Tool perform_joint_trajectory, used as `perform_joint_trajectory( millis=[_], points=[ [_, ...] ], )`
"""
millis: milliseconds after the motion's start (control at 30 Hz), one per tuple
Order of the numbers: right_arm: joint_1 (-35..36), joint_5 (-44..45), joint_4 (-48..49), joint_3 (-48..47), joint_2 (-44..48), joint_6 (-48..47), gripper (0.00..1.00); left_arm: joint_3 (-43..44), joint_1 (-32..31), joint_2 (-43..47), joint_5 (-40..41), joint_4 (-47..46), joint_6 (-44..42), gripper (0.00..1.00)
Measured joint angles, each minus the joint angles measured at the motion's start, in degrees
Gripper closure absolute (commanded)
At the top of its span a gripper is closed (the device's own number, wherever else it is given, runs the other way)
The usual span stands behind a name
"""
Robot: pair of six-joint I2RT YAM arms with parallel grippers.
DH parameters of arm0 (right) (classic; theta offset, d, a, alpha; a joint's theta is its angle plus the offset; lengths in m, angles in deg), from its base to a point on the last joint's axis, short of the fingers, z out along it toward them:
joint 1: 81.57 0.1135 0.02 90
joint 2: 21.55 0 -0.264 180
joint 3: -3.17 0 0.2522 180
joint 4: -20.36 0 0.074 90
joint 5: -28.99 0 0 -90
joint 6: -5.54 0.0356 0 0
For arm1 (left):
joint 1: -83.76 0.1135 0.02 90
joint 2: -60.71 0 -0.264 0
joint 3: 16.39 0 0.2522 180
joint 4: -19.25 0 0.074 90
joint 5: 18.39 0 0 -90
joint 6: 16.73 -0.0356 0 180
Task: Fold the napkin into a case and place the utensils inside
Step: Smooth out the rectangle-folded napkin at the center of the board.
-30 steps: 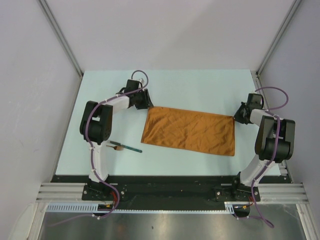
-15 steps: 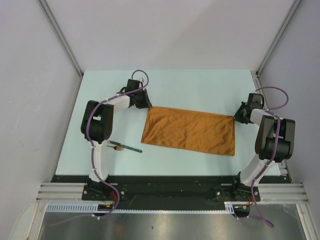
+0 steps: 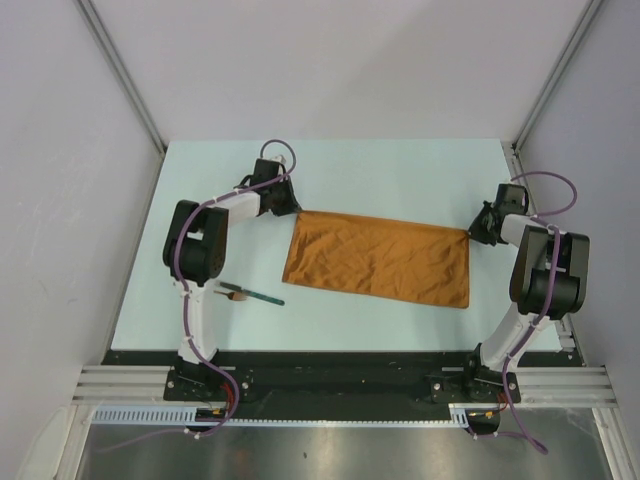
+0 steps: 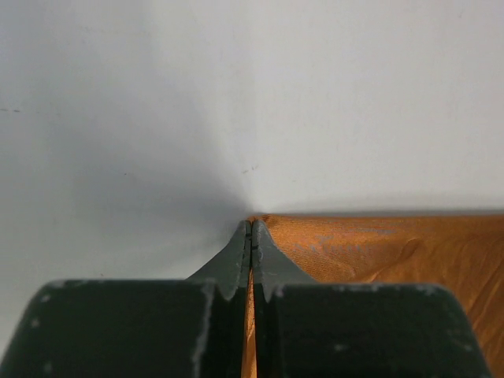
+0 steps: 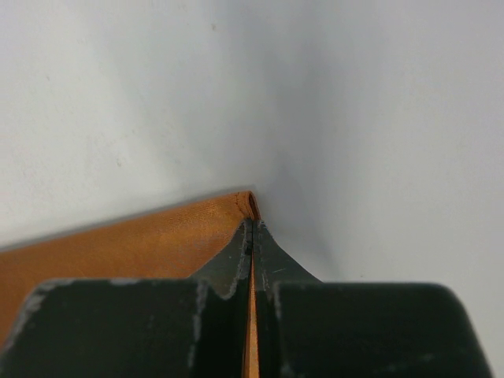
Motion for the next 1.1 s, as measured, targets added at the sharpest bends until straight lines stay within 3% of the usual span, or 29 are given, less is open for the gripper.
perform_joint_trajectory(
  millis=[367, 400, 500, 567, 600, 633, 667, 767, 833, 867, 933, 1000, 1100],
  points=[
    [-0.1, -0.4, 0.0, -3.0, -2.7, 0.0, 1.00, -1.0, 0.1, -0.3, 1.2, -3.2, 2.3, 1.00],
    [-0.1, -0.4, 0.0, -3.1, -2.7, 0.0, 0.99, -1.0, 0.1, -0.3, 1.4, -3.3, 2.3, 0.93],
    [-0.1, -0.4, -0.7, -3.7, -3.0, 0.1, 0.67, -1.0, 0.1, -0.3, 1.9, -3.3, 1.9, 0.63],
    [-0.2, -0.2, -2.0, -4.6, -3.1, 0.2, 0.57, -0.9, 0.0, 0.1, 3.3, -3.3, 1.0, 0.54],
    [-0.2, 0.0, -3.1, -5.2, -3.1, -0.1, 0.47, -0.8, 0.0, 0.5, 4.9, -2.7, 0.5, 0.47],
    [-0.2, 0.3, -3.9, -5.7, -3.1, -0.1, 0.44, -0.7, 0.0, 1.2, 7.0, -1.6, 0.0, 0.38],
    [-0.2, 0.8, -4.7, -5.9, -3.0, -0.1, 0.43, -0.5, -0.1, 1.7, 8.9, -0.1, -0.6, 0.36],
    [-0.1, 3.8, -8.5, -5.9, -1.4, 0.9, 0.36, -0.1, -0.6, 4.1, 14.2, 4.0, -1.8, 0.37],
    [0.0, 6.1, -11.6, -5.8, 0.6, 1.8, 0.34, -0.1, -1.4, 6.9, 17.1, 6.9, -2.2, 0.44],
    [0.1, 7.0, -12.6, -5.6, 1.7, 2.2, 0.35, -0.4, -2.2, 8.7, 17.9, 7.6, -2.2, 0.54],
    [0.6, 9.2, -14.5, -4.4, 4.9, 2.7, 0.35, -2.6, -4.1, 13.0, 18.2, 7.1, -2.2, 0.63],
    [1.7, 10.0, -15.8, -3.3, 7.7, 2.8, 0.36, -4.5, -6.6, 16.5, 16.0, 6.6, -1.7, 0.80],
    [3.7, 9.5, -15.4, -1.2, 11.3, 3.5, 0.41, -5.4, -9.0, 17.0, 9.2, 3.7, -0.6, 0.91]
  ],
)
